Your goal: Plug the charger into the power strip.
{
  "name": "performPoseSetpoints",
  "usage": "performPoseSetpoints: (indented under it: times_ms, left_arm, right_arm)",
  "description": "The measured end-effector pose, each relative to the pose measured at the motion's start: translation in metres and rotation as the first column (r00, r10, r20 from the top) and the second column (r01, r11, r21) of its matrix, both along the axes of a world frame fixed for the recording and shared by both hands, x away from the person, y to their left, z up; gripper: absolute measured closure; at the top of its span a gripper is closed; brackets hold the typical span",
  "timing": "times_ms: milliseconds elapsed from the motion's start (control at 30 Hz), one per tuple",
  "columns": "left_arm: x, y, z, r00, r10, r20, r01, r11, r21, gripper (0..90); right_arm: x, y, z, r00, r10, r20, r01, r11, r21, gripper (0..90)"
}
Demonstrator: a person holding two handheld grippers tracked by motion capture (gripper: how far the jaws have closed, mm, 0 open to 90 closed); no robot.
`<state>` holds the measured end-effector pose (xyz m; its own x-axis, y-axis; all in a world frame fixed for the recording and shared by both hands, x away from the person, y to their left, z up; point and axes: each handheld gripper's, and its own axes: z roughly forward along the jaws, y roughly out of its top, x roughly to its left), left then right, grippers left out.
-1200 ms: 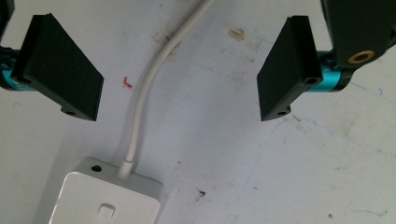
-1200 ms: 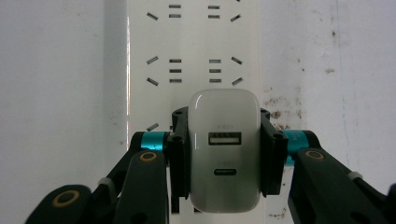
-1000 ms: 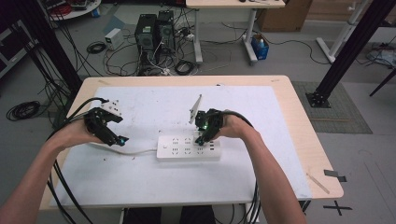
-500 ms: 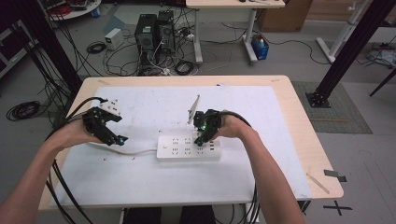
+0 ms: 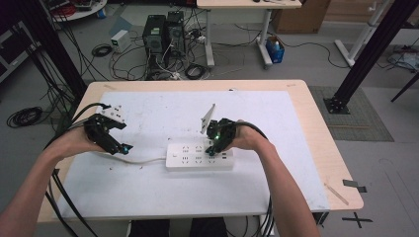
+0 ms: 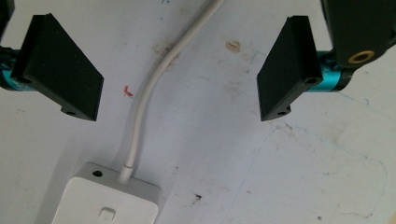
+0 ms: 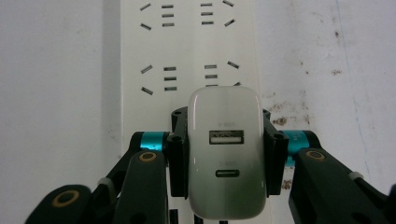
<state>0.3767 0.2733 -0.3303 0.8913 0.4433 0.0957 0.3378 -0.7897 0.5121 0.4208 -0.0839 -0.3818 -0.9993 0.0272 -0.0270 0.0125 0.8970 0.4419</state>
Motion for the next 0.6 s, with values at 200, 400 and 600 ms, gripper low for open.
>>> performPoseSetpoints:
  times_ms: [200,400,600]
  left_arm:
    - [0.000,0.002,0.000,1.0000,0.000,0.000,0.000,1.0000,0.002,14.8]
    - [0.000,0.003,0.000,1.0000,0.004,-0.002,-0.004,1.0000,-0.004,14.8]
    - [0.003,0.002,0.002,0.9999,-0.008,-0.013,0.009,0.9999,0.009,14.8]
  right_arm:
    - [0.001,0.001,0.001,0.9994,-0.034,-0.009,0.034,0.9994,0.001,56.6]
    - [0.000,-0.004,0.008,0.9966,-0.082,0.011,0.082,0.9966,-0.003,42.8]
    - [-0.008,-0.017,0.023,0.9927,-0.113,0.043,0.114,0.9933,-0.019,38.4]
